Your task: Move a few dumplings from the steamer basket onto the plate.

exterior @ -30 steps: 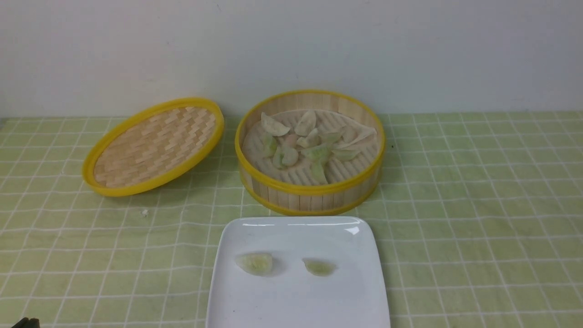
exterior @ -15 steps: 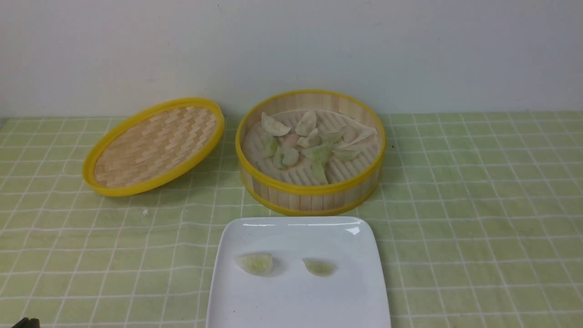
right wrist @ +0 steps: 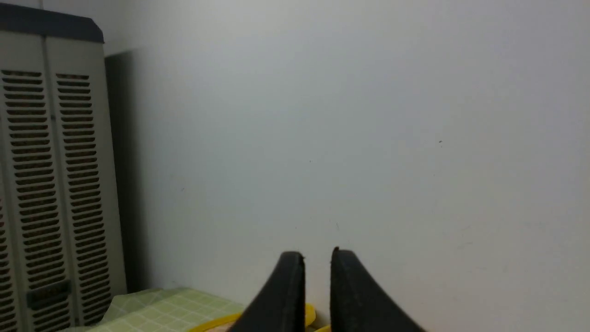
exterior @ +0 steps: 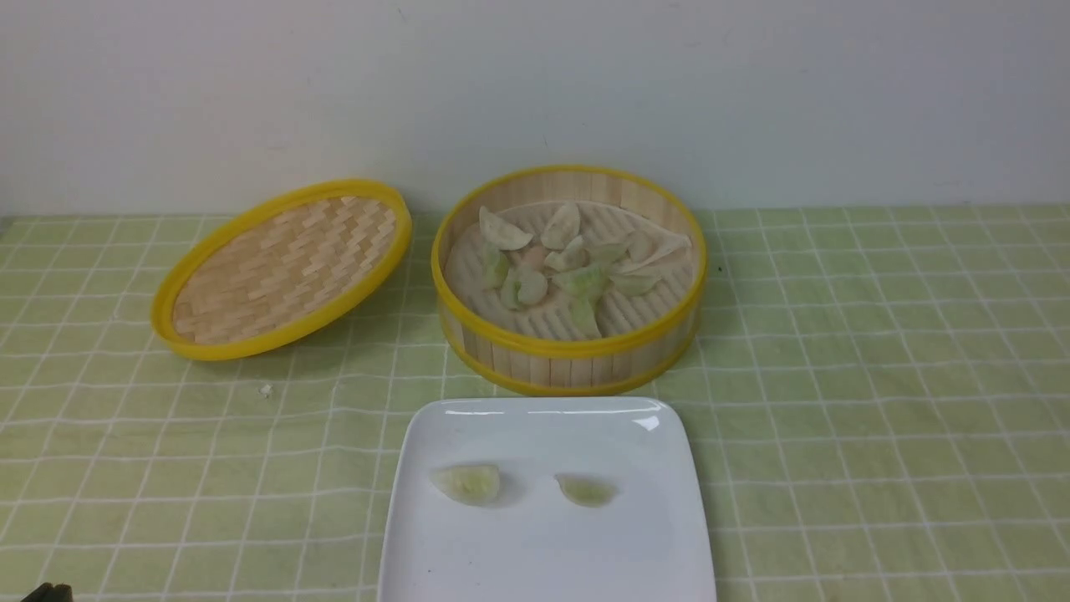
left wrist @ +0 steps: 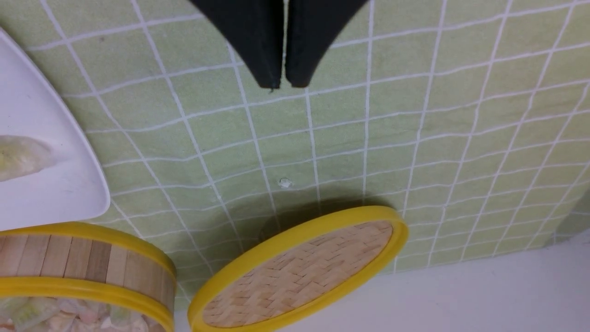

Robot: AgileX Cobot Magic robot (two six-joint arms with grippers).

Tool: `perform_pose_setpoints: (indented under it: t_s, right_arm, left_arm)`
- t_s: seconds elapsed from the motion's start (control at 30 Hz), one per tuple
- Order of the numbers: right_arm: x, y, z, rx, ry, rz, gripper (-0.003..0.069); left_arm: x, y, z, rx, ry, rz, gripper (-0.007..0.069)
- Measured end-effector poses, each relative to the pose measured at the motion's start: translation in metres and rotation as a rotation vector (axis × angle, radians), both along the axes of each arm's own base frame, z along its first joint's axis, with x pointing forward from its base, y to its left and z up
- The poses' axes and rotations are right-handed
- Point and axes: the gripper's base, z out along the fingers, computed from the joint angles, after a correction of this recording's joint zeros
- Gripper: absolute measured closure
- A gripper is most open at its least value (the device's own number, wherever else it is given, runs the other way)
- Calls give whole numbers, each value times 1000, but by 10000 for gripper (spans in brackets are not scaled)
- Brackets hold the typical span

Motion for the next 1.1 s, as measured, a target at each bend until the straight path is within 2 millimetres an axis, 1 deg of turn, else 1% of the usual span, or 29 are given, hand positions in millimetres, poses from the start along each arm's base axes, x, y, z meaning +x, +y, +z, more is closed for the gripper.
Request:
perform_pose_setpoints:
  t_s: [0.1,0.2,0.3,0.4,0.43,0.47,0.5,0.53,0.57,0.7,1.1]
  right_arm:
    - [8,5,-15,-29,47,-78,582]
    - [21,9,-39,-66,126,-209,582]
    - [36,10,-73,-102,237,-370,582]
    - [47,7,-106,-122,342,-489,582]
    - [50,6,-121,-132,390,-520,582]
    - [52,5,-129,-136,414,-535,582]
    - [54,4,-145,-146,462,-557,582]
    - [55,3,-152,-151,485,-565,582]
    - [57,3,-165,-159,524,-574,582]
    - [58,2,-166,-149,483,-586,582]
    - [59,2,-165,-150,481,-586,582]
  left_arm:
    - [0,0,0,0,0,0,631]
    - [0,0,0,0,0,0,631]
    - [0,0,0,0,0,0,631]
    - [0,0,0,0,0,0,631]
    - [0,0,0,0,0,0,631]
    - [0,0,0,0,0,0,631]
    - [0,0,0,0,0,0,631]
    - [0,0,0,0,0,0,631]
    - [0,0,0,0,0,0,631]
    - [0,0,0,0,1,0,631]
    - [0,0,0,0,1,0,631]
